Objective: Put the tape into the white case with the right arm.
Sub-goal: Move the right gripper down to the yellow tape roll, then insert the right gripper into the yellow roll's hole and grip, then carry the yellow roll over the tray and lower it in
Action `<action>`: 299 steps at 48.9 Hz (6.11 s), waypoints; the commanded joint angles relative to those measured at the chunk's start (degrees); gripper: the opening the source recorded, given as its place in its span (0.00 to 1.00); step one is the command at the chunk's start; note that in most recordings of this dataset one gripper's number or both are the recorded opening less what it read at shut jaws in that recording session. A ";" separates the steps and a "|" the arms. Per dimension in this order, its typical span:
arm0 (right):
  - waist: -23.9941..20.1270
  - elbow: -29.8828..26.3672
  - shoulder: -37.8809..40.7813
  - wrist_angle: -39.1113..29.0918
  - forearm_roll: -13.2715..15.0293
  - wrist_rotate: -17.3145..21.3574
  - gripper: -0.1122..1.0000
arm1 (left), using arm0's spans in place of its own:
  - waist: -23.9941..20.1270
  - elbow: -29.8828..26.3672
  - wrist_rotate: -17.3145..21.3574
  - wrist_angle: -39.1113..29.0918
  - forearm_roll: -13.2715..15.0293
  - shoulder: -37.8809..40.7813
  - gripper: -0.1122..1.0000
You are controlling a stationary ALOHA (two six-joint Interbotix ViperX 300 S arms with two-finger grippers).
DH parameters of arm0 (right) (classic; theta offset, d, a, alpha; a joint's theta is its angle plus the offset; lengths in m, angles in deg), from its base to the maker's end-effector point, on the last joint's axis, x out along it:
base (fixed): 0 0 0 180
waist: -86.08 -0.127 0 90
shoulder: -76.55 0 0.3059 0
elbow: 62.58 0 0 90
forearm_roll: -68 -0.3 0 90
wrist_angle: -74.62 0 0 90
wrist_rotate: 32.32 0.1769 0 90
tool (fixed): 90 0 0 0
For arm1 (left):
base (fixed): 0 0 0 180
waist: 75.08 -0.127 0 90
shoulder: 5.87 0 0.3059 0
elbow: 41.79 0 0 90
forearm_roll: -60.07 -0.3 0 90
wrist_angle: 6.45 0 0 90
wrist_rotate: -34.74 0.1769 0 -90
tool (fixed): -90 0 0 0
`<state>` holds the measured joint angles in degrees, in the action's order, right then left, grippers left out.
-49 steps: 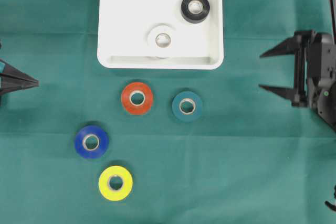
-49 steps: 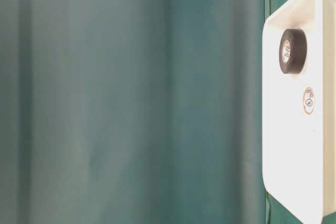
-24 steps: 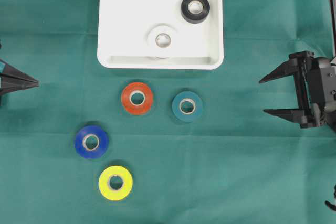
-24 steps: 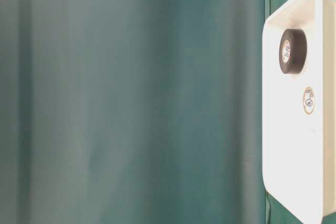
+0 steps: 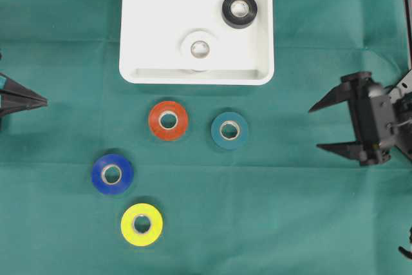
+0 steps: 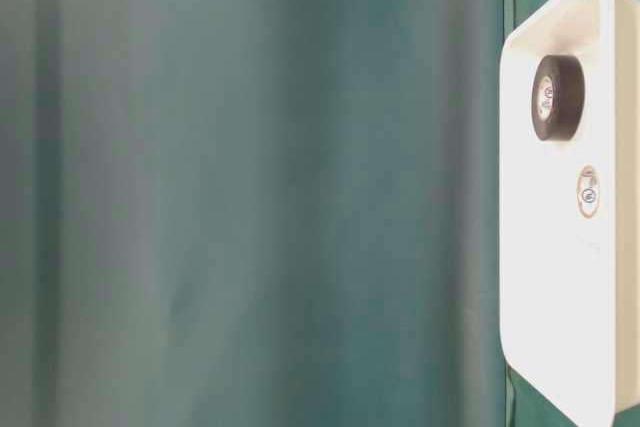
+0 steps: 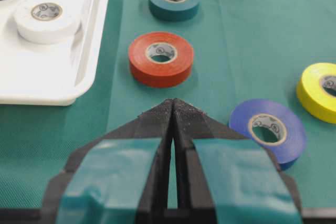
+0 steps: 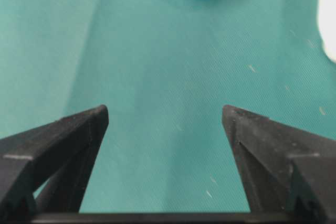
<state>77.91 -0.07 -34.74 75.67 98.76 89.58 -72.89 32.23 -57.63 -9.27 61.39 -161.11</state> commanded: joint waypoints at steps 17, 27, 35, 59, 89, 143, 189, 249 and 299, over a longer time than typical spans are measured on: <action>-5.19 -17.40 21.97 5.10 3.25 -0.35 0.70 | -0.18 -0.62 0.00 0.26 0.09 0.35 0.10; -7.12 -28.48 33.40 7.21 6.86 -0.18 0.70 | -0.18 -0.62 0.00 0.26 0.09 0.35 0.10; -8.61 -37.18 39.99 6.94 7.03 -0.09 0.70 | -0.18 -0.62 0.00 0.18 0.09 0.26 0.10; -12.22 -54.76 52.03 4.48 7.03 0.00 0.70 | -0.18 -0.62 0.00 0.18 0.09 -0.62 0.10; -13.97 -68.82 61.44 -1.49 6.86 1.41 0.70 | -0.18 -0.62 -0.09 0.18 0.18 -0.62 0.10; -15.82 -73.74 64.86 -12.57 6.42 4.75 0.42 | -0.18 -0.53 -0.26 0.18 0.18 -0.53 0.10; -16.08 -74.36 59.06 -17.93 6.59 4.39 0.12 | 0.00 -0.35 -0.26 0.18 0.18 -0.62 0.10; 0.09 -73.92 54.05 -27.51 7.21 4.13 0.12 | 0.00 -0.35 -0.26 0.26 0.18 -0.53 0.10; 11.60 -71.63 53.26 -29.79 8.35 3.78 0.12 | 0.00 -0.44 -0.26 0.09 0.18 -0.62 0.10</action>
<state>89.60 -71.00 21.95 45.70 106.32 93.45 -72.89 32.58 -57.89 -9.35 61.47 -162.17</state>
